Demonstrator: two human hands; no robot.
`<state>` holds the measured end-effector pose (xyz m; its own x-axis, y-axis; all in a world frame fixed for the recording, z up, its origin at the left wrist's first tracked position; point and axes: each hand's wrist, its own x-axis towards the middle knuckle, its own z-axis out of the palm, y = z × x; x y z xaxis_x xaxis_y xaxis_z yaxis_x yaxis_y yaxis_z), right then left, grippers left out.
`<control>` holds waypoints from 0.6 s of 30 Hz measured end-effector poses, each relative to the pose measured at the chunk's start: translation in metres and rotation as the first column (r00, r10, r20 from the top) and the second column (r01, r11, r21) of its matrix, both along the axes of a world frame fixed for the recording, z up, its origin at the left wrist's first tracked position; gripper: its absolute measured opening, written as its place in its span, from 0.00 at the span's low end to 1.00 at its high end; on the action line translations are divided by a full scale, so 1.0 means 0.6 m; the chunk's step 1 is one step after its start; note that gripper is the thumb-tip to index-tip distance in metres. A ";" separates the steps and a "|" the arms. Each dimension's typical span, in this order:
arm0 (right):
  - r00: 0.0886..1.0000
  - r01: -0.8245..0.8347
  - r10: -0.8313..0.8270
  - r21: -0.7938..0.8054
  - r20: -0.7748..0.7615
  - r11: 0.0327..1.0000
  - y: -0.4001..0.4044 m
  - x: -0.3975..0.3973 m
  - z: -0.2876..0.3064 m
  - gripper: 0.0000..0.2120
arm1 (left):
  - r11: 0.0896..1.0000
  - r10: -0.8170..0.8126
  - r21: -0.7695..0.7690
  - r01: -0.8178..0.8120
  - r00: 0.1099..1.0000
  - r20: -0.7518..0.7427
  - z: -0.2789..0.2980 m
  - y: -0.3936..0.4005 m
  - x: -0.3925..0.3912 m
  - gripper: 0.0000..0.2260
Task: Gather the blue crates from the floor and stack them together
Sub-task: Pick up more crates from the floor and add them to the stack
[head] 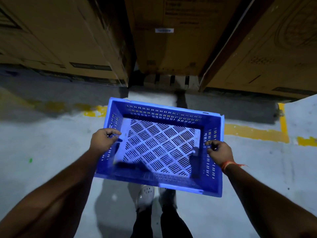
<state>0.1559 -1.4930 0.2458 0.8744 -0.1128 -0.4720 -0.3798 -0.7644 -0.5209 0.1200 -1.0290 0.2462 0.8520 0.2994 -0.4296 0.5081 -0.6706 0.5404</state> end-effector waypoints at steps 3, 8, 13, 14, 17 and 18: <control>0.999 0.032 -0.030 -0.065 0.041 0.997 0.001 -0.004 -0.015 0.09 | 0.999 0.023 0.045 -0.023 1.000 0.013 -0.012 -0.002 0.002 0.06; 0.998 0.028 -0.023 -0.110 0.054 0.994 0.006 -0.008 -0.016 0.09 | 0.999 0.054 0.006 -0.054 0.999 -0.005 -0.002 -0.006 -0.003 0.05; 0.997 0.040 -0.028 -0.168 0.071 0.985 0.011 -0.008 -0.021 0.08 | 0.997 0.075 0.018 -0.075 0.997 0.010 -0.010 -0.004 0.001 0.05; 0.997 0.044 -0.031 -0.178 0.073 0.983 0.012 -0.011 -0.023 0.08 | 0.997 0.073 0.028 -0.073 0.997 0.016 -0.012 -0.001 0.002 0.05; 0.995 0.052 -0.035 -0.195 0.089 0.979 0.017 -0.028 -0.025 0.09 | 0.997 0.071 0.030 -0.072 0.997 0.037 -0.016 0.007 0.008 0.06; 0.995 0.052 -0.033 -0.202 0.096 0.978 0.017 -0.029 -0.025 0.09 | 0.997 0.074 0.033 -0.075 0.996 0.042 -0.016 0.007 0.009 0.05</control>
